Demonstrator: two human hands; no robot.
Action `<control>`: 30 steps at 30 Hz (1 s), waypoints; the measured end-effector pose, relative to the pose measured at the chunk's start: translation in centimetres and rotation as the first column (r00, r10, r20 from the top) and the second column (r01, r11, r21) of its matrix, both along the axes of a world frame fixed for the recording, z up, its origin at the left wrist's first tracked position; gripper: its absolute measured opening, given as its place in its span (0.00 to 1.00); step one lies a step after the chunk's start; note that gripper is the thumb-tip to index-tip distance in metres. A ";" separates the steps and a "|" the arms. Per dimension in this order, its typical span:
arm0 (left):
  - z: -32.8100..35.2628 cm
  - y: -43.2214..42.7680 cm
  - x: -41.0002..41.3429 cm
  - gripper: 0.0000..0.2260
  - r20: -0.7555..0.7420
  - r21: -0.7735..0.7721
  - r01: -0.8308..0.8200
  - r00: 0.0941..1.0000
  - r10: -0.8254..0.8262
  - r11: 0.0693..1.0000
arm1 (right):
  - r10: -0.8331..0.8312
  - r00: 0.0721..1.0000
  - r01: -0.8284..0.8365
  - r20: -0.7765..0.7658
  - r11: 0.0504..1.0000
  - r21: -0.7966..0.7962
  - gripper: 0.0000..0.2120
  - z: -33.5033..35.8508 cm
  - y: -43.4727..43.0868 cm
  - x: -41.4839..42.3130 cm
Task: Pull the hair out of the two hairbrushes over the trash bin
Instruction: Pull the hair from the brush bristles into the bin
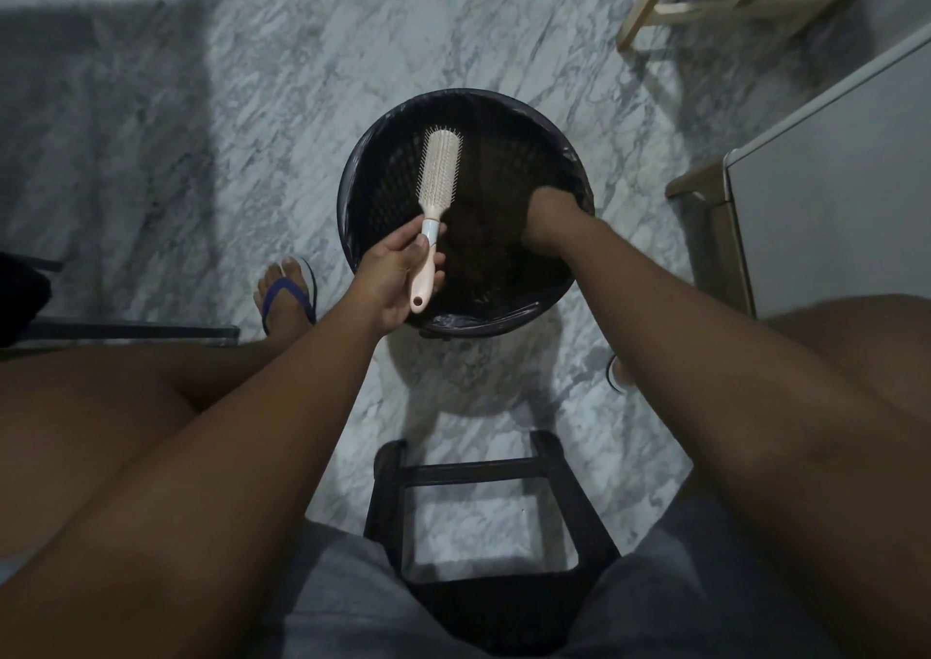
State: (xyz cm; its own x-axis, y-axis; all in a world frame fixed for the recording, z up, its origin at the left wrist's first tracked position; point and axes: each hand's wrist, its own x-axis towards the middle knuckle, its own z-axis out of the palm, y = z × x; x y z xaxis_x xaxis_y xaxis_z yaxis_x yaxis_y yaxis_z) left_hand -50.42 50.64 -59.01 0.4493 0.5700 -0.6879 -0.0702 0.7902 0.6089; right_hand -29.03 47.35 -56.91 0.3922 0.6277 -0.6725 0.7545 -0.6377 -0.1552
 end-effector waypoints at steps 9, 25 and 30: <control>0.2 -0.1 0.4 0.17 -0.046 0.035 0.049 0.998 -0.047 0.998 | 0.079 0.852 0.245 -0.518 0.814 0.527 0.41 0.5 0.9 -2.0; 0.0 -0.2 1.5 0.17 -0.044 0.032 0.017 0.999 -0.016 0.999 | 0.006 0.990 0.099 -0.140 0.680 0.726 0.06 0.4 2.2 -3.3; -0.4 -0.2 0.9 0.16 -0.064 0.016 -0.016 0.998 0.017 1.000 | -0.093 0.965 0.261 -0.245 0.445 0.857 0.07 2.9 2.9 -2.3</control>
State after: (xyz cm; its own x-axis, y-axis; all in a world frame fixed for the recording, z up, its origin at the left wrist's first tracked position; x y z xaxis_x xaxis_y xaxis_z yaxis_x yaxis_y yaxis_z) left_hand -49.54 50.39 -59.39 0.3948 0.5878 -0.7061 -0.0435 0.7797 0.6247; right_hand -31.36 50.30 -53.98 0.5225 0.8416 0.1368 0.5575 -0.2158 -0.8017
